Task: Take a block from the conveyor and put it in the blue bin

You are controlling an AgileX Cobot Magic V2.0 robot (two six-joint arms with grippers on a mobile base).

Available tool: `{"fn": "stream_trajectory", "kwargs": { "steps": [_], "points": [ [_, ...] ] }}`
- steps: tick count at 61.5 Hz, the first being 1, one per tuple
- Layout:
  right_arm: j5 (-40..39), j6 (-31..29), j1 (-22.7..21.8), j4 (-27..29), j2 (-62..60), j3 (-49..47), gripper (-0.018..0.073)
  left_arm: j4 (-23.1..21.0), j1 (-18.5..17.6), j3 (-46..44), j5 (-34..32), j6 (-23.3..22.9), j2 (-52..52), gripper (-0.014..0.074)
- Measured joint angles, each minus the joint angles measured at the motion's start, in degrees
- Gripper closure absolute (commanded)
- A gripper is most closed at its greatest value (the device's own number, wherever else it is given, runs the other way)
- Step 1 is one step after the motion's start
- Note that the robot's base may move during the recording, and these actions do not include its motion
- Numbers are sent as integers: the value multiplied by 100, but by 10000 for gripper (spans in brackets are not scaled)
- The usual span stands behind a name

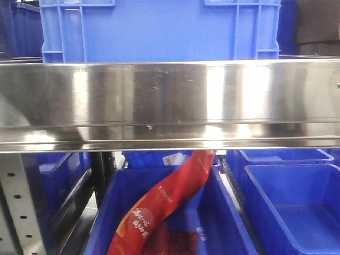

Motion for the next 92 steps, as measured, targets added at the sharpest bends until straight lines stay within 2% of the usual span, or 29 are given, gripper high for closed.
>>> {"fn": "stream_trajectory", "kwargs": {
  "steps": [16,24,46,53,64,69,74,78,81,84,87,92],
  "points": [
    [-41,-103,401,22,721,-732,721,-63,-878,-819,37,0,1048,707],
    [-472,-116,775,22,1385,-1031,721,-63,-1382,-1765,37,0,2194,707],
    [-1903,-116,1807,33,3282,-2141,721,142,-2233,-4160,37,0,5168,707],
    [-1944,-127,1999,33,4059,-2649,721,267,-2388,-4761,46,11,5955,707],
    [-1874,-127,2031,33,5071,-3437,721,315,-2426,-5406,60,11,6872,703],
    [-1641,-127,2031,33,5416,-3814,721,328,-2426,-5579,72,11,7169,646],
    [-1365,-127,2036,33,5719,-4122,711,328,-2426,-5637,81,11,7346,530],
    [-1126,-127,2036,33,5992,-4351,644,328,-2426,-5637,94,11,7440,416],
    [-1003,-127,2036,33,6145,-4484,551,328,-2426,-5637,108,11,7463,342],
    [-916,-127,2036,33,6272,-4589,410,328,-2426,-5637,118,11,7472,272],
    [-860,-127,2036,33,6383,-4676,263,328,-2426,-5641,118,11,7472,226],
    [-873,-127,2036,33,6488,-4756,122,328,-2426,-5655,118,11,7472,192]
  ]
}}
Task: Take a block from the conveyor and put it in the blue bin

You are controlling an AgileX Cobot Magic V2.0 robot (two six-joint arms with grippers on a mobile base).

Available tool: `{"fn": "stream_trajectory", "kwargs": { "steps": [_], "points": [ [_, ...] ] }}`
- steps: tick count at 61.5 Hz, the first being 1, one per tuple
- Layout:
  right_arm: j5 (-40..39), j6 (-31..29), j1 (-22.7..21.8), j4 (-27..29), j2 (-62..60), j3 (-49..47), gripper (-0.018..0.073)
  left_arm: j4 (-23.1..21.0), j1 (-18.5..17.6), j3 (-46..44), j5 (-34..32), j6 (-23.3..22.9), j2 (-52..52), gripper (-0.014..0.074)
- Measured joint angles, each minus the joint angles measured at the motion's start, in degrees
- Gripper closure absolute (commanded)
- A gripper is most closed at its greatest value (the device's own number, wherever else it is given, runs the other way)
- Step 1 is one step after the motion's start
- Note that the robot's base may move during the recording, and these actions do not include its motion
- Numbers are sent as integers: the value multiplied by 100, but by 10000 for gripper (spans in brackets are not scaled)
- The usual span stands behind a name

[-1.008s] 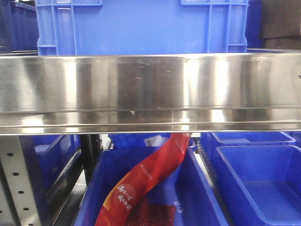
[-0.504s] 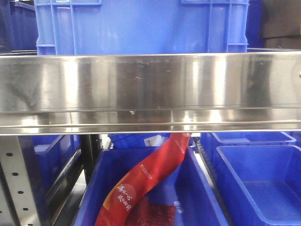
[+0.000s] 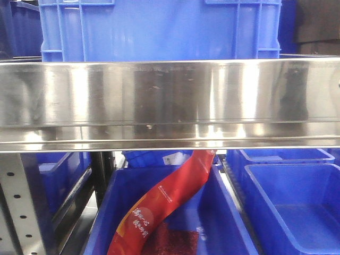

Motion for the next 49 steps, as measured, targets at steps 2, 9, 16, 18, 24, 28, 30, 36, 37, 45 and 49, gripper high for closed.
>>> {"fn": "stream_trajectory", "kwargs": {
  "steps": [2,9,16,18,24,28,30,36,37,45,49],
  "points": [
    [0,0,0,0,27,-25,92,0,0,0,0,0,0,192],
    [-25,0,0,0,70,-42,101,0,0,0,0,0,0,197],
    [-34,0,0,48,67,-51,307,-10,0,0,0,0,0,301],
    [-34,0,0,61,39,-51,403,-10,0,0,0,0,0,369],
    [-34,0,0,83,-98,-51,678,-10,0,0,4,0,-68,581],
    [-121,0,0,91,-177,-51,722,-10,0,-10,-26,0,-111,708],
    [-174,-9,0,91,-191,-51,720,-10,0,-10,-74,0,-127,706],
    [-154,-9,-35,95,-256,-55,720,-10,0,-10,-99,0,-176,707],
    [-100,-9,-47,95,-279,-55,720,-31,0,-10,-82,0,-190,707],
    [79,-9,-171,95,-633,137,720,-235,0,167,-211,0,-642,707],
    [-156,-9,-226,95,-906,382,720,-275,0,426,-494,0,-973,707]
  ]
}}
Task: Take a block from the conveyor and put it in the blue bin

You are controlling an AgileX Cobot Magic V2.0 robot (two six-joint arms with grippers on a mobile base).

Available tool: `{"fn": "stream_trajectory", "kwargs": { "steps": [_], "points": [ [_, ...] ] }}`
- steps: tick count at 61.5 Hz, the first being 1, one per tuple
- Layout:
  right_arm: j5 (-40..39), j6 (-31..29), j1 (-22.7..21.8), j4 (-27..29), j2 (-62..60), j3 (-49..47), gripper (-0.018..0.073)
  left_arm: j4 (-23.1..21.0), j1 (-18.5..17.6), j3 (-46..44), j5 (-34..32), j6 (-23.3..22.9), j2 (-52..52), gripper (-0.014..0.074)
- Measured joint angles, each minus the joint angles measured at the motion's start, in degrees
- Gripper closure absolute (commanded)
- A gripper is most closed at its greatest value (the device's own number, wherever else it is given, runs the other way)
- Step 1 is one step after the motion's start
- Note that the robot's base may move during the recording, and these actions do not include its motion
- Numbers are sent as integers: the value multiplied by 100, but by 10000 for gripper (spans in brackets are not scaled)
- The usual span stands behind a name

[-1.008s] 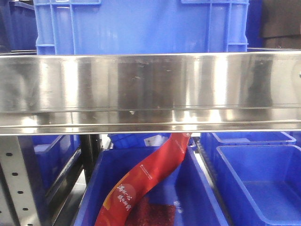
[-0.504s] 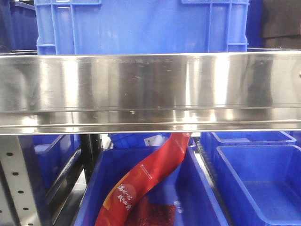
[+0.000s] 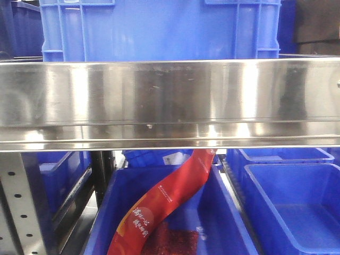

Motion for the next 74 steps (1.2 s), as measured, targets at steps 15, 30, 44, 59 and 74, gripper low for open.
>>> {"fn": "stream_trajectory", "kwargs": {
  "steps": [15,30,44,59,74],
  "points": [
    [-697,0,-44,0,-1306,1803,720,-58,0,1601,-425,0,-1415,707],
    [-958,0,-44,0,-2898,3844,720,-72,77,3867,-751,0,-3064,707],
    [-599,0,-44,0,-4237,4858,720,-83,77,5299,-751,0,-4677,707],
    [-235,0,-44,0,-5165,4955,720,-83,77,5794,-752,0,-6071,707],
    [-222,0,-44,0,-5371,4955,720,-83,77,5804,-822,0,-6848,707]
  ]
}}
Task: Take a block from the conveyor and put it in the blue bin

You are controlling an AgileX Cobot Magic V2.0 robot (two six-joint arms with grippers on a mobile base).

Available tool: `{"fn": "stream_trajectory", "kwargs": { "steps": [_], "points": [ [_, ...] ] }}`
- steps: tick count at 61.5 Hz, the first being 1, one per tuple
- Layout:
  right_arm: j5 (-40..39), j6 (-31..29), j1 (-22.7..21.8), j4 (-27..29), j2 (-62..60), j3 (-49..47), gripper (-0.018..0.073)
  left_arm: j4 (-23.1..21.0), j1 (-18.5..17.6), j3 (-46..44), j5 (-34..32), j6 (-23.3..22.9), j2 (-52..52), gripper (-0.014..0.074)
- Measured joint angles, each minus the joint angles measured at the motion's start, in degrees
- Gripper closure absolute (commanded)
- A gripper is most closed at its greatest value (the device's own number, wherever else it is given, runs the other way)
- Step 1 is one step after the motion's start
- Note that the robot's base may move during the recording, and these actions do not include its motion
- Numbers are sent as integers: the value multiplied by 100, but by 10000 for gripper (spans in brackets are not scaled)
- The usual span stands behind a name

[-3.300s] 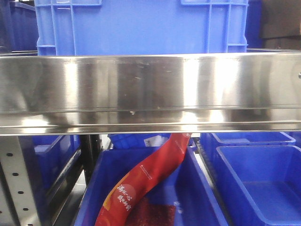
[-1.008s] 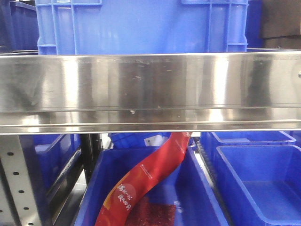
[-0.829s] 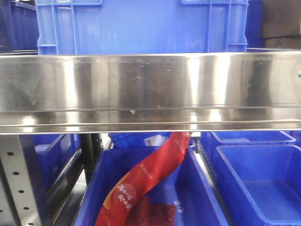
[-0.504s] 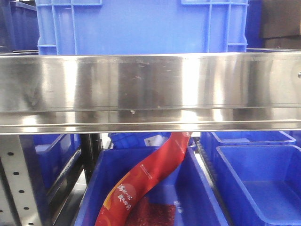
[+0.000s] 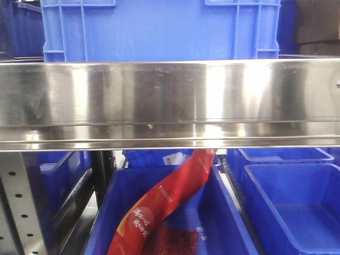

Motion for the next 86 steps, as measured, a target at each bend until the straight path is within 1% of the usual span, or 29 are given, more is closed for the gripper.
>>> {"fn": "stream_trajectory", "kwargs": {
  "steps": [14,19,28,33,37,45,49,60,70,86],
  "points": [
    [25,0,0,0,-14,10,720,0,4,0,-26,0,-163,707],
    [3,0,-101,-84,-130,106,720,0,4,0,-26,0,-168,707],
    [-66,9,-629,-266,-794,671,720,0,4,0,-26,0,-168,707],
    [-69,22,-1109,-477,-1405,1119,720,0,4,0,-26,0,-168,707],
    [-69,24,-1412,-592,-1802,1439,720,0,4,0,-26,0,-168,707],
    [-69,77,-1785,-679,-2305,2004,720,0,4,0,-26,0,-168,707],
    [-97,167,-1855,-719,-2344,2204,720,0,4,0,-30,0,-168,707],
    [-283,227,-1855,-780,-2344,2576,720,0,4,0,-30,0,-168,707],
    [-609,226,-1863,-793,-2353,2609,720,0,4,13,-30,0,-168,707],
    [-645,238,-1863,-804,-2356,2609,720,0,4,13,-30,0,-168,707]
  ]
}}
